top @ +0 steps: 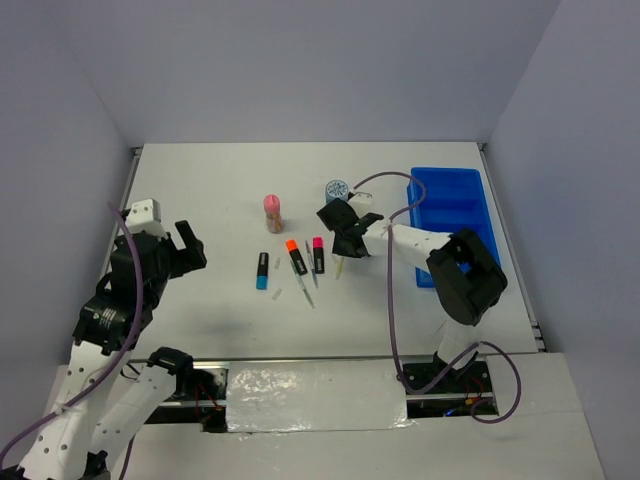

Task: Sort the stationery into containers
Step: Pick up the pen from the center of the board.

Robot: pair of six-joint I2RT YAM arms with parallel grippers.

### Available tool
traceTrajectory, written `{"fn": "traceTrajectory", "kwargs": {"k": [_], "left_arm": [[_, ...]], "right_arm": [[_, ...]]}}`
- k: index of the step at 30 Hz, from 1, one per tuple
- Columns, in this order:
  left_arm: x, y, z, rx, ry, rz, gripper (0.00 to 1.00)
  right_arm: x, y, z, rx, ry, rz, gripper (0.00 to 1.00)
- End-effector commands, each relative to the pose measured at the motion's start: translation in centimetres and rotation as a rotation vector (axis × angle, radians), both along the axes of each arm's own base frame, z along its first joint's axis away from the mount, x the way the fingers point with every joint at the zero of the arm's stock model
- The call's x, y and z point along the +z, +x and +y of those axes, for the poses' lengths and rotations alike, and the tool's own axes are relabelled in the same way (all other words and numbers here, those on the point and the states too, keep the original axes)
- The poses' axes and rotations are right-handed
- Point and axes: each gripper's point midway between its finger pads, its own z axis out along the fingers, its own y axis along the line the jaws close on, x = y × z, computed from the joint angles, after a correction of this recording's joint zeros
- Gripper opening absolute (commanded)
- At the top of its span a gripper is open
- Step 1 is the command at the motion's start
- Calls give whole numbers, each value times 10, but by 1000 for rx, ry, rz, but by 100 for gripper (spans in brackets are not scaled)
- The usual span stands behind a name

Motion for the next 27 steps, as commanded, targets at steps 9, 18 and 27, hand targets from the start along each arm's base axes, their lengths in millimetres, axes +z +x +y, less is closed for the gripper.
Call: {"fn": "traceTrajectory", "kwargs": {"k": [9, 18, 27], "left_arm": [[3, 10, -11, -53, -5, -19, 99], [4, 9, -13, -65, -8, -26, 99], [5, 8, -12, -59, -7, -28, 99]], "right_arm": [[-1, 26, 16, 18, 30, -30, 33], [-20, 22, 12, -7, 9, 6, 28], [-35, 3, 2, -27, 27, 43, 28]]}}
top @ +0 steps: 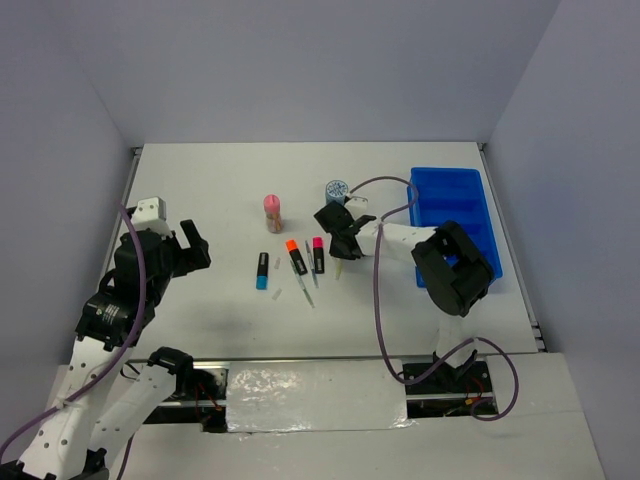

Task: Sort the stationery into containers
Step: Pick up the pen from the center of the board, then close the pen cap on the pen.

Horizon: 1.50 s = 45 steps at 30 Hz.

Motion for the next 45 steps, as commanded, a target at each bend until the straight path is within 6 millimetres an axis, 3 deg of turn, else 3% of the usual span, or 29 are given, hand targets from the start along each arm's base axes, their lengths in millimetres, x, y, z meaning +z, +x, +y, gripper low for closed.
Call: {"fn": "traceTrajectory", "kwargs": {"k": [1, 7, 15, 18, 19, 21, 22, 24, 25, 27, 28, 29, 30, 31, 32, 33, 34, 35, 36, 41, 45], "left_arm": [[9, 4, -2, -14, 1, -45, 99], [8, 4, -1, -9, 2, -40, 99], [7, 6, -3, -12, 5, -30, 99], [6, 9, -2, 4, 2, -12, 99], [10, 10, -5, 2, -16, -12, 99], [6, 13, -9, 2, -40, 22, 99], [9, 15, -18, -13, -88, 25, 99], [5, 25, -28, -18, -128, 63, 99], [5, 28, -33, -13, -155, 81, 99], [-3, 38, -57, -14, -209, 118, 99], [-1, 44, -67, 14, -255, 112, 99], [-1, 40, -95, -44, -256, 121, 99], [-5, 49, -105, -10, -228, 127, 99], [-6, 52, -121, 10, -263, 128, 97], [-6, 46, -152, -52, -258, 128, 96], [-23, 54, -168, -42, -213, 152, 95], [-17, 58, -185, -28, -253, 145, 94], [-20, 56, -204, -48, -247, 154, 85], [-28, 66, -223, -48, -232, 176, 81], [-61, 91, -273, -8, -211, 245, 52], [-99, 106, -310, 18, -151, 336, 45]], "right_arm": [[-5, -8, -6, -27, 18, 4, 27], [-5, -12, -12, -40, 13, 8, 18], [22, -16, -16, -20, 33, -40, 6], [45, -17, -12, 29, 70, -79, 1], [64, -15, -8, 63, 99, -124, 1], [81, -21, -4, 113, 131, -151, 0], [105, -22, -3, 151, 157, -201, 0], [127, -30, -2, 202, 191, -236, 0], [148, -36, -8, 221, 199, -277, 0], [161, -45, -30, 193, 162, -284, 0], [178, -47, -46, 170, 155, -322, 0], [182, -50, -58, 155, 143, -324, 0], [181, -59, -72, 139, 114, -298, 0], [192, -62, -93, 98, 99, -327, 0], [190, -67, -106, 71, 83, -321, 0], [186, -76, -119, 49, 63, -303, 0], [196, -83, -131, 9, 73, -342, 0], [189, -89, -139, -12, 62, -334, 0], [195, -98, -146, -18, 78, -364, 0], [196, -120, -167, -58, 63, -376, 0], [192, -130, -167, -23, 86, -389, 0]]}}
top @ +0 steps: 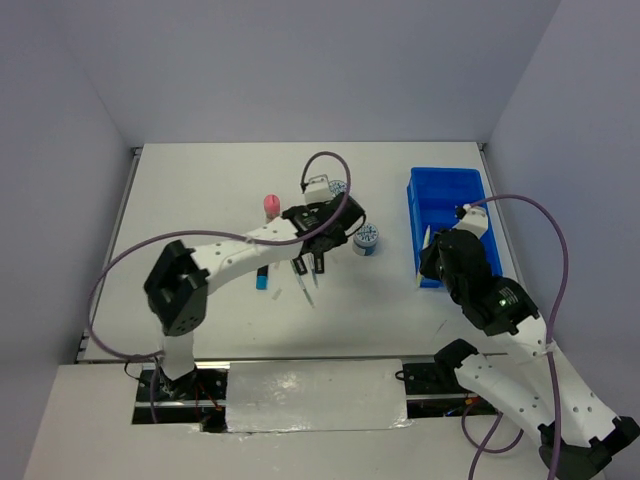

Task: Sort the stationery into containers
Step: Close the pen cap on the pen.

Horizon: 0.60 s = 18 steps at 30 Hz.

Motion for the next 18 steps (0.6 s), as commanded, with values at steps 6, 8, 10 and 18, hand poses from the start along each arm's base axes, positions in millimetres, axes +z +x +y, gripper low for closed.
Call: {"fn": "traceTrajectory", "kwargs": {"k": [6, 8, 10, 18], "left_arm": [[-48, 14, -31, 112, 90, 62, 47], [-60, 15, -26, 138, 127, 74, 47], [-62, 16, -25, 164, 134, 75, 47], [-82, 28, -30, 194, 211, 94, 45]], "right_arm": [[-16, -16, -9, 14, -28, 26, 0], [-16, -16, -6, 38, -19, 22, 0], [-16, -17, -5, 44, -15, 17, 0], [-15, -18, 1, 85, -8, 15, 0]]}}
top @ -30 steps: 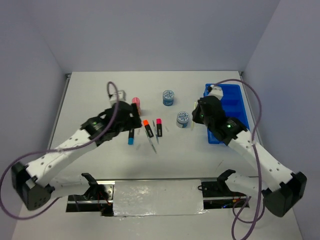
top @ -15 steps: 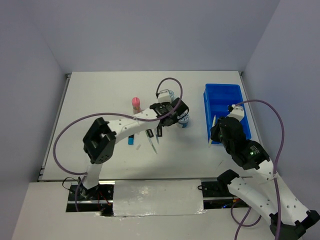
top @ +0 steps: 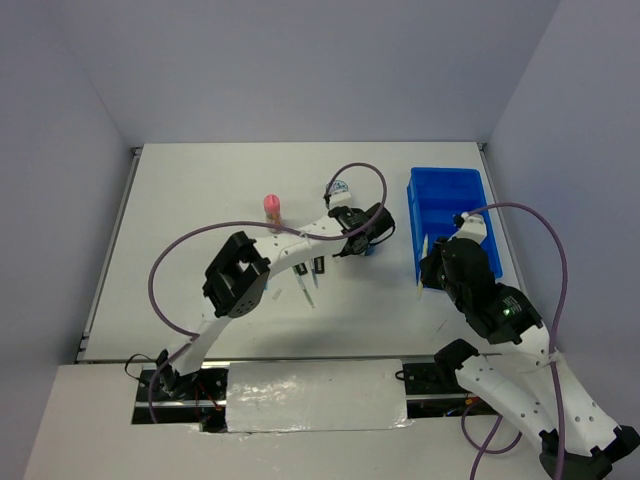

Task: Sort the stationery into containers
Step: Close the pen cap on the pen.

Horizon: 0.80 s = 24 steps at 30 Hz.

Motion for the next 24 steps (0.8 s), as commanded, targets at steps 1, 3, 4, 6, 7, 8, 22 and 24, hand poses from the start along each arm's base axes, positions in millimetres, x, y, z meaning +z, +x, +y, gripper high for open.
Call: {"fn": "traceTrajectory", "kwargs": {"k": [1, 3, 4, 6, 7, 8, 22, 24], "left_arm": [[-3, 7, 9, 58, 61, -12, 45], [-8, 8, 8, 58, 57, -11, 45], [-11, 8, 10, 64, 60, -8, 45], [-16, 6, 14, 78, 70, 3, 45], [-16, 6, 16, 85, 71, 3, 46], [-20, 4, 19, 87, 81, 11, 47], [-35, 2, 25, 88, 76, 25, 47], [-38, 2, 25, 82, 73, 35, 46]], "right_arm": [[0, 1, 2, 24, 0, -12, 0], [1, 1, 3, 29, 3, -17, 0], [0, 0, 4, 31, 3, -15, 0], [-1, 0, 4, 33, 3, -15, 0], [-1, 1, 4, 33, 3, -14, 0], [-2, 1, 5, 40, 2, -11, 0], [-3, 1, 8, 51, 3, -14, 0], [-4, 1, 9, 54, 3, -12, 0]]}}
